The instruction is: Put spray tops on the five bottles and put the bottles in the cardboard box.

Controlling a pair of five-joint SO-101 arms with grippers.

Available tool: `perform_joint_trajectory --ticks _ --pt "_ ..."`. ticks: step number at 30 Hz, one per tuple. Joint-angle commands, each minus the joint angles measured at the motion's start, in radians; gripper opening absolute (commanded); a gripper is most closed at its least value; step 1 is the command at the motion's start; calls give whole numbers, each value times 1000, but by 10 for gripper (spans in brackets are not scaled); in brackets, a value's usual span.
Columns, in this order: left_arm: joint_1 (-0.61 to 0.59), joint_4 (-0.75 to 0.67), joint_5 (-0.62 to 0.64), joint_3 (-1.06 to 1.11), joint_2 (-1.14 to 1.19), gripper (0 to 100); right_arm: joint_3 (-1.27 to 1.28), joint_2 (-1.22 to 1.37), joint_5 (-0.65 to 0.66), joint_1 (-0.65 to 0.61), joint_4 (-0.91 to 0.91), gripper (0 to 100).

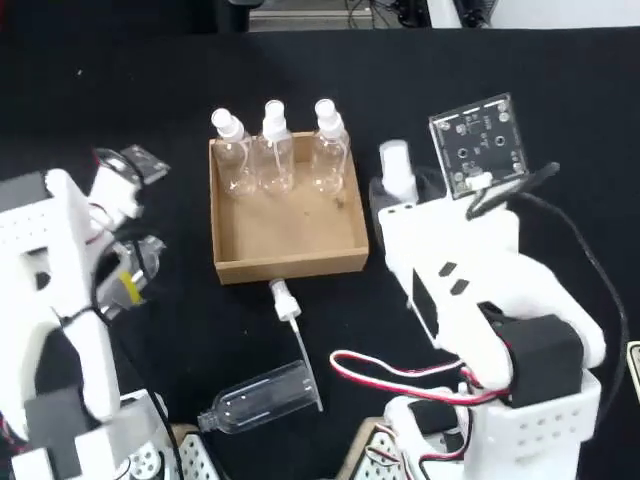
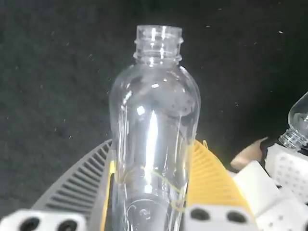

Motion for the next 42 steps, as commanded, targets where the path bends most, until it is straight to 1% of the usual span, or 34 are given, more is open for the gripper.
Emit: perform_joint_trajectory --ticks 1,6,10,16,18,20,24,28,32,37,42 --pt "67 -91 9 58 -107 30 -97 -18 -6 -17 -71 11" --pt "136 -233 9 173 -176 30 -119 -18 -12 -20 -181 11" --pt "185 -269 9 226 -227 30 -119 -18 -43 -20 -224 11" --pt "182 -325 15 266 -296 30 -127 -18 -54 -21 -333 11" --pt "186 -330 66 265 -324 30 -125 -18 -54 -38 -354 11" --pt "191 -330 138 260 -361 30 -127 -18 -49 -92 -359 11" --pt "246 -341 239 278 -453 30 -127 -18 -46 -195 -368 11" --pt "271 -485 350 384 -555 30 -127 -21 -46 -222 -413 11" --pt "274 -654 459 561 -687 30 -128 -25 -54 -221 -456 11" --pt "277 -812 473 762 -916 30 -128 -25 -58 -222 -465 11" --pt "292 -885 474 934 -1185 30 -120 -22 -141 -222 -493 11"
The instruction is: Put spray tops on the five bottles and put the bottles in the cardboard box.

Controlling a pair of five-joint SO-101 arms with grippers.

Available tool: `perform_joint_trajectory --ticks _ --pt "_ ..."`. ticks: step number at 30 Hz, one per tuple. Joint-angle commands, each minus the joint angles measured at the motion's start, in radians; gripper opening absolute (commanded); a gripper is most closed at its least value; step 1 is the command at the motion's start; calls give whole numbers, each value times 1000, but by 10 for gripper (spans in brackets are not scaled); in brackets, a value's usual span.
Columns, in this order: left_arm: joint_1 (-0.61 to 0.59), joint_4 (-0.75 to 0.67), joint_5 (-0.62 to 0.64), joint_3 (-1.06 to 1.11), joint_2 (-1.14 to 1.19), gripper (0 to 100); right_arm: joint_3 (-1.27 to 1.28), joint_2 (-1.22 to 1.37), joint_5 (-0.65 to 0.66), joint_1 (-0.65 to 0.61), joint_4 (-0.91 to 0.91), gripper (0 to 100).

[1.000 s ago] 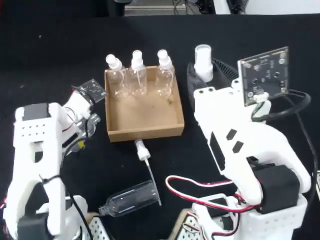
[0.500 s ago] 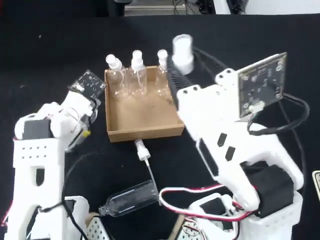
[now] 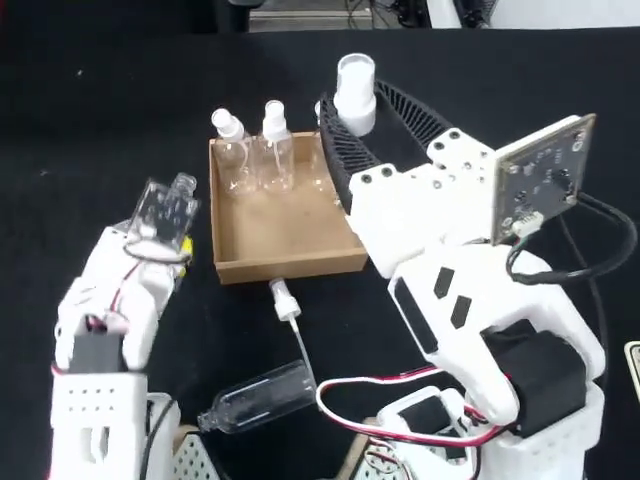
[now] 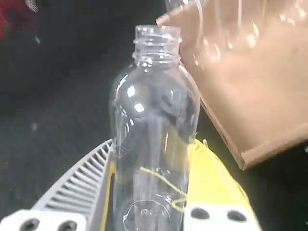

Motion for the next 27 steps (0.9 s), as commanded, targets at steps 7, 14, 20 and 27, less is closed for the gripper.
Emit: perform_joint_trajectory --ticks 7,14,20,27 --pt "44 -48 9 223 -485 30 -56 -21 -80 -23 -41 11" --pt "39 -51 15 232 -463 30 -61 -18 -132 -71 -46 11" --pt "113 -117 31 358 -466 30 10 -19 -132 -71 -172 11" --pt "203 -115 35 351 -466 30 82 -22 -132 -71 -265 11"
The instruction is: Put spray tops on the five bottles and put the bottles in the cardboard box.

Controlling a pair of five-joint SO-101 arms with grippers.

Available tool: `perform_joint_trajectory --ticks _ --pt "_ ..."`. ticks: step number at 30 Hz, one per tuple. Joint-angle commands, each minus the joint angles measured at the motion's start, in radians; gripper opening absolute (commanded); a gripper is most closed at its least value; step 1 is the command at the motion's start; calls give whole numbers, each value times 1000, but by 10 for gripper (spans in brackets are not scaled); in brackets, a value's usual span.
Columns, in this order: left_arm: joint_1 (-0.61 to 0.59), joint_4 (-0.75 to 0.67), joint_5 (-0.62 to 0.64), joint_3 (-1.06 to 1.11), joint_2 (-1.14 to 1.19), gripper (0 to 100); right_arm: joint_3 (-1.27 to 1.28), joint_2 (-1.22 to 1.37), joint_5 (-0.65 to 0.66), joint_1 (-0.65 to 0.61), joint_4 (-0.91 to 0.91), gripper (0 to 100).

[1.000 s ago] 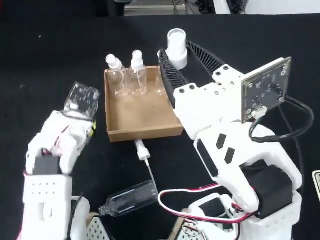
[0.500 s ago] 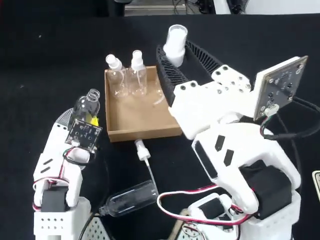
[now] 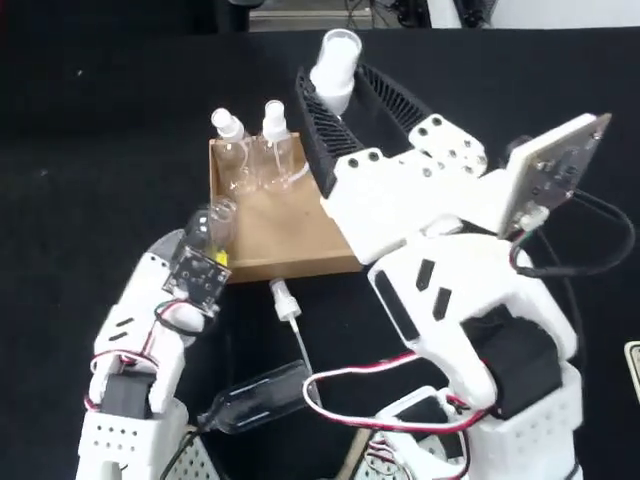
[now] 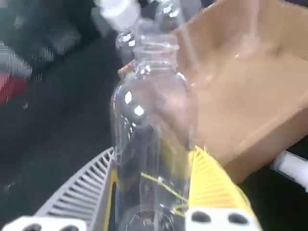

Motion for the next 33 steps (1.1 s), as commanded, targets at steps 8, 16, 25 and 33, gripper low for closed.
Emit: perform_joint_trajectory --ticks 8,16,25,33 --pt "19 -23 371 -120 -9 30 -1 -22 -15 -28 -48 11" --pt "33 -21 399 -199 -9 30 35 -22 -11 -157 -60 11" --pt "31 -137 391 -214 -9 30 122 -24 -14 -170 -256 11" --pt "-13 -242 391 -197 -9 30 214 -84 -15 -175 -402 11"
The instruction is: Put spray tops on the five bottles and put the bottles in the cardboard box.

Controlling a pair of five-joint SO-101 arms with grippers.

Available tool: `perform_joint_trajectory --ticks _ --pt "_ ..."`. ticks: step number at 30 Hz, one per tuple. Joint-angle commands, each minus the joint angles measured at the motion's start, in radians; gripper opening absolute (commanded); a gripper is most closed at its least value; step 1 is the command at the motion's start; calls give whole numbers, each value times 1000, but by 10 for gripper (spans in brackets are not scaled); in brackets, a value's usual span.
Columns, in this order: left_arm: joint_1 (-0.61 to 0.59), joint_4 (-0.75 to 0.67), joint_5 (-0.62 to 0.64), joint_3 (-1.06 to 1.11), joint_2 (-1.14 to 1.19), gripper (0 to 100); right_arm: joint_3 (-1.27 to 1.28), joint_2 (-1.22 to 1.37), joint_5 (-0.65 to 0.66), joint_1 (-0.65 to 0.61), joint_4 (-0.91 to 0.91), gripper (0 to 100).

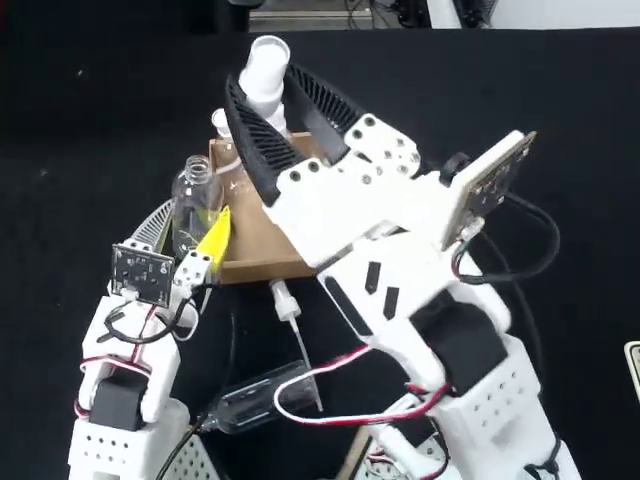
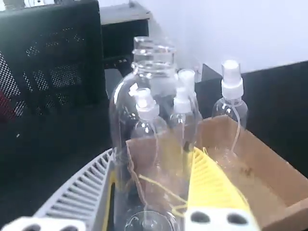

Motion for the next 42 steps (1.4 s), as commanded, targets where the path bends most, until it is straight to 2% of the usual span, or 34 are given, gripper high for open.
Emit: perform_joint_trajectory --ticks 1,4,8,14,19,26,31,38,42 --pt "-59 -124 8 -39 -9 30 -4 -97 -3 -14 -41 11" --pt "-94 -235 8 24 -9 30 25 -163 -3 -14 -49 11" --pt "-42 -463 14 194 -5 30 38 -182 -5 -12 -91 11" --pt "96 -456 9 185 -6 30 54 -182 -5 -12 -98 11" --pt "156 -453 9 185 -6 30 58 -160 3 -12 -98 11" --pt "163 -450 12 185 -2 30 38 -99 17 -8 -91 11" --pt "163 -450 14 185 -2 30 48 -110 176 -12 -68 10" --pt "163 -450 12 185 -2 30 48 -108 187 -14 -64 10" --pt "163 -450 11 185 -2 30 50 -108 193 -74 -60 10"
